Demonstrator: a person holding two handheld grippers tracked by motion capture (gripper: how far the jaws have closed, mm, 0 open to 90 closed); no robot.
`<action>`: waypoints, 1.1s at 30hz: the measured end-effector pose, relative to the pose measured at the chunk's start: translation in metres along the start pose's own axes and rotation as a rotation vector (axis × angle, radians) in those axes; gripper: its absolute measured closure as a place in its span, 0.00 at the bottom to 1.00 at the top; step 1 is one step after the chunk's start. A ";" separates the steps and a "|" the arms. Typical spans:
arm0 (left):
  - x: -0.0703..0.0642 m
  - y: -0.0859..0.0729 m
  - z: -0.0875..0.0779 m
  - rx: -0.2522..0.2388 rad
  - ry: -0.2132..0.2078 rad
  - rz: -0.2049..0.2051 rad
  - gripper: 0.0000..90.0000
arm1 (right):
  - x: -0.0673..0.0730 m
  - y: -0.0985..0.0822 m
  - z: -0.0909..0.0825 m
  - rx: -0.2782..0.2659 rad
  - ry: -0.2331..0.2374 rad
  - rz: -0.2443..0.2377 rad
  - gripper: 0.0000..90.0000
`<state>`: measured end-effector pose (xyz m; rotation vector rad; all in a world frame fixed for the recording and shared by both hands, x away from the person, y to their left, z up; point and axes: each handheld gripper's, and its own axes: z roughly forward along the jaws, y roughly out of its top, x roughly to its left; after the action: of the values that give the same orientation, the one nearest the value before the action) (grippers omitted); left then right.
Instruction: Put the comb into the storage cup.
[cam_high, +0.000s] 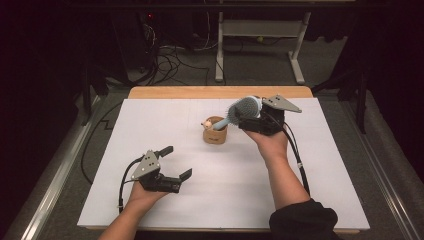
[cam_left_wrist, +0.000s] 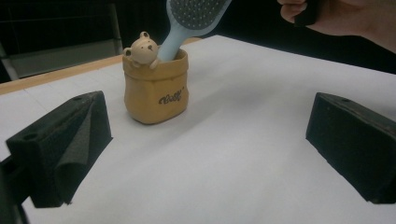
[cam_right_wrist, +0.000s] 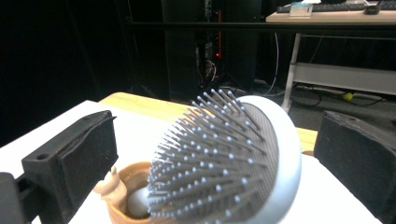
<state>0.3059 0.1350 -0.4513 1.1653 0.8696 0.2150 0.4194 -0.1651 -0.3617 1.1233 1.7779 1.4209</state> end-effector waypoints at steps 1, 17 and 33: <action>0.000 -0.001 0.000 0.006 -0.002 0.000 0.01 | 0.000 -0.001 -0.001 0.000 -0.001 -0.003 0.00; 0.006 0.000 -0.002 -0.002 0.023 -0.009 0.01 | -0.004 -0.033 -0.021 0.042 0.006 -0.059 0.00; 0.013 0.004 -0.013 -0.004 0.053 -0.001 0.01 | -0.014 -0.100 -0.072 0.060 0.014 -0.084 0.00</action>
<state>0.3065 0.1537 -0.4555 1.1600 0.9157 0.2477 0.3397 -0.2178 -0.4406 1.0591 1.8663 1.3369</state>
